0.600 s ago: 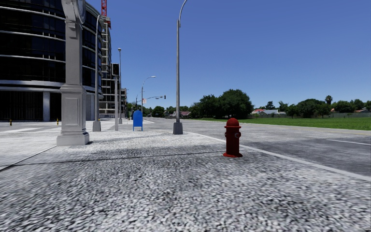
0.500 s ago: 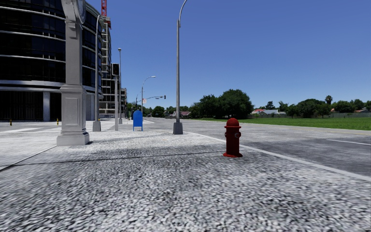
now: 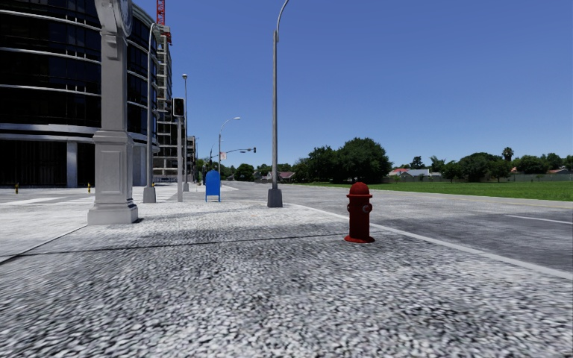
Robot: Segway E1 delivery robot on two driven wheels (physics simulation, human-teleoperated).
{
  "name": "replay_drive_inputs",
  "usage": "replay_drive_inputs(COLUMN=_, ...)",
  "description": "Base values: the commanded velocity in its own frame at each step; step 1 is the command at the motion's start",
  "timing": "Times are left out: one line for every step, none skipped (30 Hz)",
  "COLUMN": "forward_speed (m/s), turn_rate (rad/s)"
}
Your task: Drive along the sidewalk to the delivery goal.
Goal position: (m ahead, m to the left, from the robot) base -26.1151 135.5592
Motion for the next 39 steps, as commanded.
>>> replay_drive_inputs(forward_speed=0.0, turn_rate=0.0)
replay_drive_inputs(forward_speed=0.0, turn_rate=0.0)
replay_drive_inputs(forward_speed=0.0, turn_rate=0.0)
replay_drive_inputs(forward_speed=0.0, turn_rate=0.0)
replay_drive_inputs(forward_speed=0.0, turn_rate=0.0)
replay_drive_inputs(forward_speed=0.0, turn_rate=0.0)
replay_drive_inputs(forward_speed=0.0, turn_rate=0.0)
replay_drive_inputs(forward_speed=0.0, turn_rate=0.0)
replay_drive_inputs(forward_speed=0.0, turn_rate=0.0)
replay_drive_inputs(forward_speed=0.0, turn_rate=0.0)
replay_drive_inputs(forward_speed=0.0, turn_rate=0.0)
replay_drive_inputs(forward_speed=0.0, turn_rate=0.0)
replay_drive_inputs(forward_speed=0.0, turn_rate=0.12)
replay_drive_inputs(forward_speed=0.0, turn_rate=0.22)
replay_drive_inputs(forward_speed=0.0, turn_rate=0.47)
replay_drive_inputs(forward_speed=0.0, turn_rate=0.72)
replay_drive_inputs(forward_speed=0.0, turn_rate=1.2)
replay_drive_inputs(forward_speed=0.0, turn_rate=1.2)
replay_drive_inputs(forward_speed=0.0, turn_rate=1.2)
replay_drive_inputs(forward_speed=0.0, turn_rate=1.2)
replay_drive_inputs(forward_speed=0.0, turn_rate=1.2)
replay_drive_inputs(forward_speed=0.0, turn_rate=1.2)
replay_drive_inputs(forward_speed=0.0, turn_rate=1.2)
replay_drive_inputs(forward_speed=0.0, turn_rate=1.2)
replay_drive_inputs(forward_speed=0.0, turn_rate=1.2)
replay_drive_inputs(forward_speed=0.0, turn_rate=1.2)
replay_drive_inputs(forward_speed=0.0, turn_rate=1.2)
replay_drive_inputs(forward_speed=0.0, turn_rate=1.2)
replay_drive_inputs(forward_speed=0.0, turn_rate=1.2)
replay_drive_inputs(forward_speed=0.0, turn_rate=1.2)
replay_drive_inputs(forward_speed=0.0, turn_rate=1.2)
replay_drive_inputs(forward_speed=0.0, turn_rate=1.2)
replay_drive_inputs(forward_speed=0.0, turn_rate=1.2)
replay_drive_inputs(forward_speed=0.0, turn_rate=1.2)
replay_drive_inputs(forward_speed=0.0, turn_rate=1.2)
replay_drive_inputs(forward_speed=0.76, turn_rate=1.07)
replay_drive_inputs(forward_speed=1.17, turn_rate=0.95)
replay_drive_inputs(forward_speed=1.58, turn_rate=0.85)
replay_drive_inputs(forward_speed=2.0, turn_rate=0.74)
